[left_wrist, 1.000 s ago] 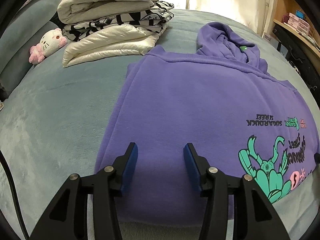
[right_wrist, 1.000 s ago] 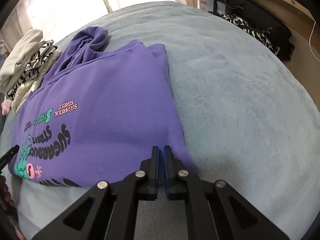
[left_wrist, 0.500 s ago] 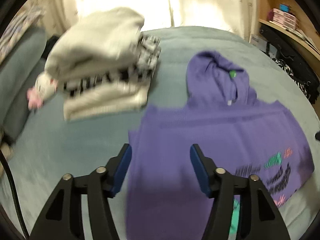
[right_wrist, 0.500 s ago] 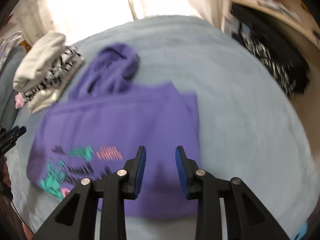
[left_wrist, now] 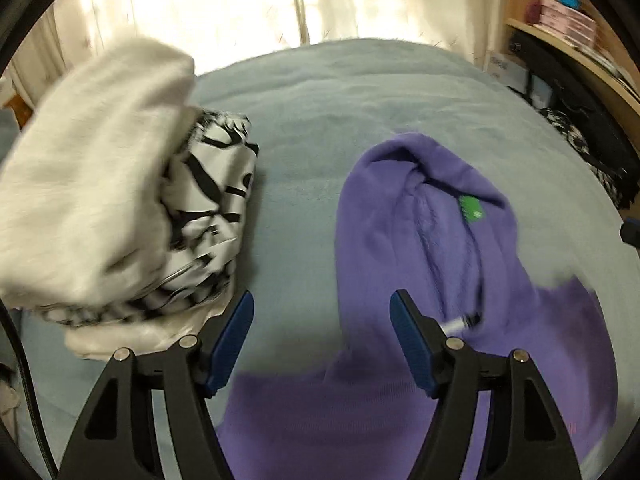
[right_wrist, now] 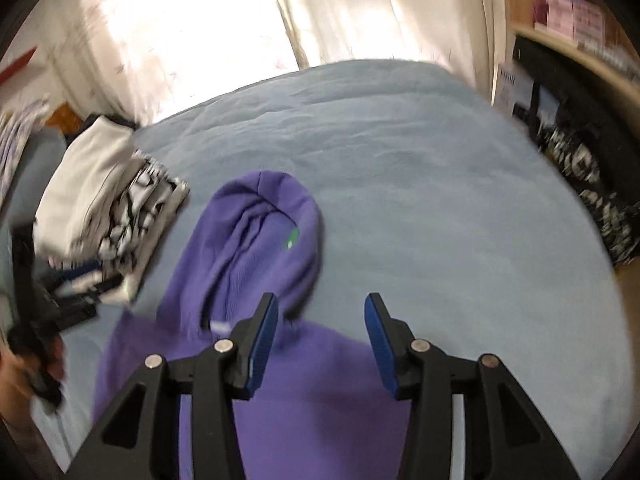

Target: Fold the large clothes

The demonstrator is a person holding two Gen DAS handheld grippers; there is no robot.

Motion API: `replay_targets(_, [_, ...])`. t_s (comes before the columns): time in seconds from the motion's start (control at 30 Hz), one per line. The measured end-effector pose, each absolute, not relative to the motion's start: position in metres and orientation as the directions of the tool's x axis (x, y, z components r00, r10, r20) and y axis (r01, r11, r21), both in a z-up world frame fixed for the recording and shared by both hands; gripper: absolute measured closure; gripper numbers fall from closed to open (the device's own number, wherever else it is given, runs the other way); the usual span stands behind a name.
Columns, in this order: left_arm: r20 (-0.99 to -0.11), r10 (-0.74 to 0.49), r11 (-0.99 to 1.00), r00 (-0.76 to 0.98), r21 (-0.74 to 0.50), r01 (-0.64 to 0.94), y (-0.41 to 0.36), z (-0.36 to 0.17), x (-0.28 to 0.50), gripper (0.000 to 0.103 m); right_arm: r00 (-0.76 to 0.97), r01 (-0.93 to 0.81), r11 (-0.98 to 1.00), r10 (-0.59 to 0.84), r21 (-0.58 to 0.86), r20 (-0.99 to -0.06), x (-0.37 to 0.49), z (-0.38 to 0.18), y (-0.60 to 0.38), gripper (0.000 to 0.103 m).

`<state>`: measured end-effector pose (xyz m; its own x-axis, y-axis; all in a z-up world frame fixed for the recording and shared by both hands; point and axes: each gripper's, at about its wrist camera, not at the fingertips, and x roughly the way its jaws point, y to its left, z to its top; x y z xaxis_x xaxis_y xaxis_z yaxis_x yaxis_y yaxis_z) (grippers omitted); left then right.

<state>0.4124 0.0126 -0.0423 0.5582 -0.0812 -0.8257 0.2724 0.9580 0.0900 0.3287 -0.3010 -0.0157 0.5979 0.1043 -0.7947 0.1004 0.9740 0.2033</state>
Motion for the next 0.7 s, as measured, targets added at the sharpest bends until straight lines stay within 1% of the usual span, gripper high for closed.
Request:
replay_targets(0.17, [-0.862, -0.068, 0.966, 0.502, 0.07, 0.251, 0.0, -0.085, 0.458, 0.034, 0.554, 0.117, 0.955, 0.166, 0.273, -0.816, 0.387, -0.059, -0.298, 0.058])
replay_targets(0.23, [-0.869, -0.075, 0.964, 0.489, 0.063, 0.259, -0.005, -0.096, 0.468, 0.034, 0.531, 0.112, 0.955, 0.177, 0.276, -0.829, 0.405, -0.073, -0.292, 0.058])
replay_targets(0.4, [-0.888, -0.06, 0.958, 0.455, 0.078, 0.277, -0.017, -0.122, 0.49, 0.034, 0.495, 0.134, 0.961, 0.147, 0.243, -0.856, 0.441, -0.108, -0.285, 0.058])
replay_targets(0.53, [-0.897, -0.041, 0.958, 0.439, 0.089, 0.272, -0.02, -0.141, 0.504, 0.033, 0.49, 0.16, 0.947, 0.168, 0.278, -0.855, 0.454, -0.126, -0.296, 0.058])
replay_targets(0.57, [-0.899, -0.033, 0.958, 0.436, 0.095, 0.269, -0.02, -0.147, 0.507, 0.031, 0.487, 0.157, 0.942, 0.186, 0.296, -0.853, 0.456, -0.13, -0.299, 0.058])
replay_targets(0.63, [-0.9, -0.02, 0.965, 0.436, 0.096, 0.243, -0.017, -0.155, 0.515, 0.017, 0.487, 0.155, 0.938, 0.202, 0.312, -0.85, 0.459, -0.135, -0.303, 0.058])
replay_targets(0.67, [-0.9, -0.025, 0.971, 0.436, 0.082, 0.226, -0.014, -0.157, 0.518, 0.015, 0.489, 0.153, 0.937, 0.204, 0.313, -0.848, 0.46, -0.137, -0.303, 0.06])
replay_targets(0.7, [-0.902, -0.043, 0.977, 0.429, 0.053, 0.209, -0.011, -0.16, 0.521, 0.014, 0.494, 0.149, 0.936, 0.21, 0.32, -0.844, 0.462, -0.138, -0.303, 0.07])
